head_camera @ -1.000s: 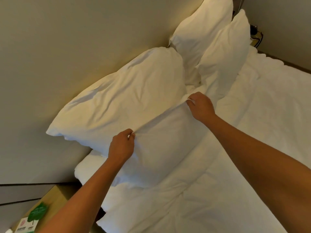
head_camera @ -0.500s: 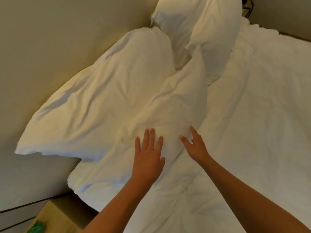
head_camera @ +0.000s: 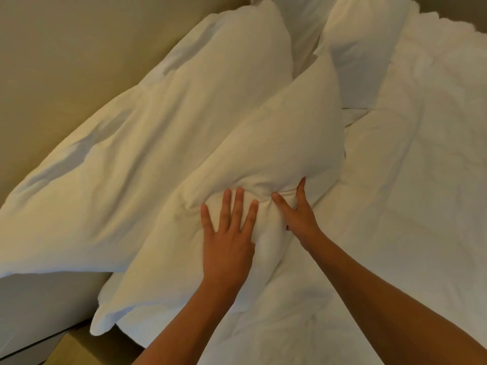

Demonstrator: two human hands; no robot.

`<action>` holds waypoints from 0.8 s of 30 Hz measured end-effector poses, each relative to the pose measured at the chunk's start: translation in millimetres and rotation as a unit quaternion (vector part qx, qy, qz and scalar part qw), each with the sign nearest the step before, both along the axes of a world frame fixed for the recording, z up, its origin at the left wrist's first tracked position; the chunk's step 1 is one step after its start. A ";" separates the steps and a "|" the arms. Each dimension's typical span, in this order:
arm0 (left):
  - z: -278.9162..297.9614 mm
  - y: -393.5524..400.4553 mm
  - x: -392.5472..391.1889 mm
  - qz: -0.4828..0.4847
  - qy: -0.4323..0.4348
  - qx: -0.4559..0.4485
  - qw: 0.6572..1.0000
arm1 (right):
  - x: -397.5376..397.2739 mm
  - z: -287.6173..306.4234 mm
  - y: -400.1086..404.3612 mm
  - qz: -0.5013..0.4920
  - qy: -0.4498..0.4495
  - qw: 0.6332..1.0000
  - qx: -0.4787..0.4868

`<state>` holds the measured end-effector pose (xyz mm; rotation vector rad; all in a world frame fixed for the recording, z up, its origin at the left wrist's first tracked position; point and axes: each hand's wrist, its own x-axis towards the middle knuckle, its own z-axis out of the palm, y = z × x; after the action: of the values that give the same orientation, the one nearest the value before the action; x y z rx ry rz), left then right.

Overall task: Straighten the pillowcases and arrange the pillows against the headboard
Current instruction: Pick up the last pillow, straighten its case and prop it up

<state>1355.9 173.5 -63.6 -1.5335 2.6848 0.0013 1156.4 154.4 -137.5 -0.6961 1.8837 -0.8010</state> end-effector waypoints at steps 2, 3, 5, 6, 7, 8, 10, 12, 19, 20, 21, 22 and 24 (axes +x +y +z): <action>1.1 -17.3 12.4 -0.003 0.001 -0.015 1.000 | 7.9 2.7 -20.9 0.011 0.003 1.000 -0.006; 1.7 -26.4 19.2 -0.005 -0.001 -0.021 1.000 | 11.4 4.8 -31.5 0.015 0.003 1.000 -0.008; 2.1 -43.4 29.6 -0.004 0.000 -0.035 0.999 | 16.2 8.0 -51.4 0.018 0.003 1.000 -0.013; 2.4 -50.1 31.5 0.000 0.001 -0.034 0.999 | 17.4 8.6 -59.1 0.018 0.003 1.000 -0.012; 3.0 -54.6 30.6 0.004 0.001 -0.026 1.000 | 17.2 8.1 -63.6 0.017 0.005 1.000 -0.008; 3.3 -56.5 27.9 0.009 -0.002 -0.014 1.000 | 16.3 6.7 -65.4 0.016 0.008 1.000 -0.002; 3.3 -52.8 21.6 0.017 -0.012 0.011 1.000 | 13.8 2.6 -61.9 0.020 0.014 1.000 0.020; 3.5 -43.8 18.5 0.019 -0.021 0.028 0.999 | 10.0 0.7 -53.9 0.025 0.023 0.998 0.045; 26.3 -14.7 29.6 0.015 -0.018 0.054 0.998 | -0.8 13.8 -22.7 0.068 0.043 0.995 0.057; 30.8 -10.2 32.4 0.020 -0.017 0.060 0.998 | -0.6 16.5 -18.1 0.081 0.047 0.994 0.056; 35.3 -5.3 35.5 0.027 -0.020 0.065 0.997 | 0.1 20.9 -13.0 0.096 0.050 0.993 0.054; 39.8 0.2 38.8 0.036 -0.025 0.071 0.997 | 0.6 24.0 -7.8 0.110 0.052 0.991 0.051; 47.1 11.0 47.1 0.056 -0.039 0.085 0.994 | 3.5 31.1 2.4 0.138 0.053 0.988 0.049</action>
<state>1403.0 184.5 -16.6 -1.5947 2.4645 0.1656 1159.9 156.8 -106.3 -0.9287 1.8548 -0.4987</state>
